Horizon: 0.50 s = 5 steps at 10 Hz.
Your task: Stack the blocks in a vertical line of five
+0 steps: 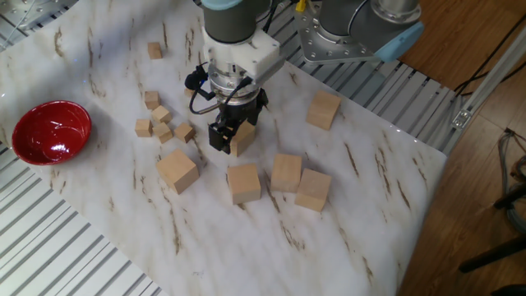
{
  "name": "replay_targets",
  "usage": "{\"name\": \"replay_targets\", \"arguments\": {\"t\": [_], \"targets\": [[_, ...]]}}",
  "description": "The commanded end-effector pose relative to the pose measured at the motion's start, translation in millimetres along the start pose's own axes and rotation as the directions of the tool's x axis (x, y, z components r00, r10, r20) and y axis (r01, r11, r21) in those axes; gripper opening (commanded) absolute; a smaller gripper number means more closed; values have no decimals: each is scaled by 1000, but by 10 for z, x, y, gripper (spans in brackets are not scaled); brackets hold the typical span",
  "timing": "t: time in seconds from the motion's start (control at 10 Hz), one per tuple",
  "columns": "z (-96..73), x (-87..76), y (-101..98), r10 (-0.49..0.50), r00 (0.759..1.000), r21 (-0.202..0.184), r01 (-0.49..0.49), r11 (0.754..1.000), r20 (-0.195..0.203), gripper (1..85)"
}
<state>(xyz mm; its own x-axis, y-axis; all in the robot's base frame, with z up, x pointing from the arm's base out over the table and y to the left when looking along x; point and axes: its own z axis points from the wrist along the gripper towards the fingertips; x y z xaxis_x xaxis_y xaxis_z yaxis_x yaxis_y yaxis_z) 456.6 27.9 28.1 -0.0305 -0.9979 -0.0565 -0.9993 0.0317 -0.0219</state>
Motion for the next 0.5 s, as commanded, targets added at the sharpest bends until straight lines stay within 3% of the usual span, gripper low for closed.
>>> {"name": "replay_targets", "arguments": {"t": [0.0,0.1,0.2,0.4], "targets": [[45,28,-44,9,1000,13,-9,1000,18,850],[56,22,-56,12,1000,21,-12,1000,16,813],[67,-16,-37,40,999,18,-40,999,22,670],[87,-57,-23,84,996,24,-85,996,23,467]]}}
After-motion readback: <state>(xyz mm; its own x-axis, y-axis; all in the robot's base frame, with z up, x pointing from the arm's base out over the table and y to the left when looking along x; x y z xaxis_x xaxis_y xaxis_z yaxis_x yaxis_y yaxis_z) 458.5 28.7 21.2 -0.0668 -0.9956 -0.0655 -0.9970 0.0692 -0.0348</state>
